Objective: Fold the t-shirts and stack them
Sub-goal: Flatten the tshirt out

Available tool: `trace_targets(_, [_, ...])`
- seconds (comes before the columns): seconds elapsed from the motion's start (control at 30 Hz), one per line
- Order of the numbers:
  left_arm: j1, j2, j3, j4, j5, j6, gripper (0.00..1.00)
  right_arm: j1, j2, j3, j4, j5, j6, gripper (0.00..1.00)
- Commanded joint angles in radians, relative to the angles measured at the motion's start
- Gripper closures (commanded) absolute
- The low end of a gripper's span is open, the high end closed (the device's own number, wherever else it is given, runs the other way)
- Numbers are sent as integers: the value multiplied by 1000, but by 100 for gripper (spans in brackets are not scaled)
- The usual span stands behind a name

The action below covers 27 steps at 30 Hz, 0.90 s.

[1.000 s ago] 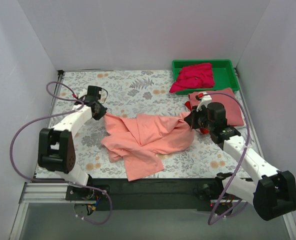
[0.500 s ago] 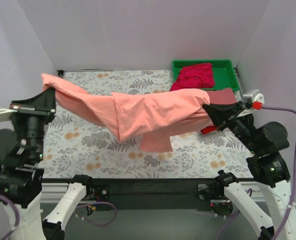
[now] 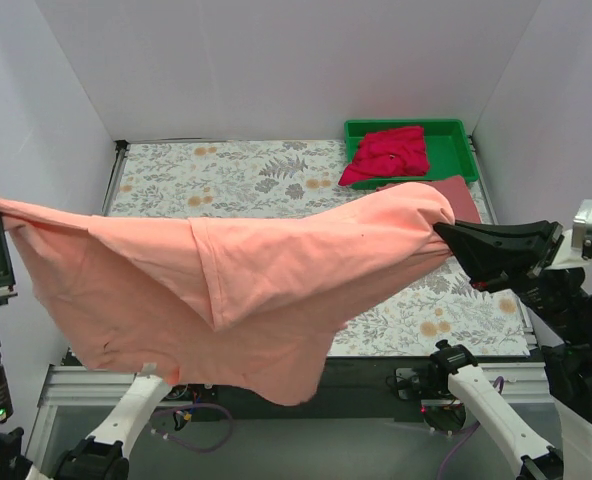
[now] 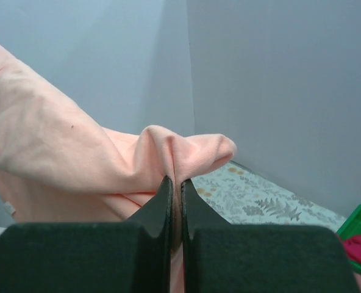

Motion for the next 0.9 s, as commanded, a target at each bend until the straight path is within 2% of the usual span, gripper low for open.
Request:
trace_targets(0.0, [0, 164, -95, -30, -135, 32, 100, 5, 23, -69, -14, 25, 62, 99])
trace_targets(0.1, [0, 260, -211, -55, -324, 29, 100, 3, 41, -204, -7, 85, 100, 99])
trace_targets(0.2, [1, 463, -279, -104, -447, -8, 100, 5, 69, -405, -1, 163, 139, 99])
trace_targets(0.23, [9, 585, -348, -92, -468, -8, 100, 3, 75, -457, -1, 192, 143, 99])
trace_targets(0.27, [23, 651, -367, -66, -462, 3, 94, 5, 85, -525, 4, 270, 156, 96])
trace_targets(0.3, [46, 719, -377, -57, -373, 15, 66, 5, 99, -629, 18, 316, 171, 95])
trace_targets(0.33, [90, 882, -368, -52, -310, 23, 45, 3, 114, -680, 25, 358, 180, 95])
trace_targets(0.37, [102, 957, -332, -128, -271, 5, 27, 2, 160, -714, 32, 424, 177, 86])
trace_targets(0.43, [113, 1098, -260, -223, -239, -98, 8, 3, 216, -752, 33, 484, 142, 68])
trace_targets(0.47, [113, 1168, -232, -251, -229, -107, 7, 2, 269, -748, 32, 513, 124, 41])
trace_targets(0.5, [113, 1175, -241, -242, -219, -111, 7, 2, 289, -739, 29, 525, 110, 11])
trace_targets(0.53, [113, 1169, -264, -225, -206, -106, 7, 2, 308, -717, 21, 527, 94, 2])
trace_targets(0.67, [113, 1008, -502, -60, -125, -95, 6, 2, 331, -697, 25, 464, 45, 2])
trace_targets(0.7, [113, 924, -544, -32, -99, -85, 6, 2, 329, -700, 30, 454, 45, 2])
trace_targets(0.87, [107, 732, -745, 32, 42, -112, 5, 5, 290, -728, 44, 394, 39, 2])
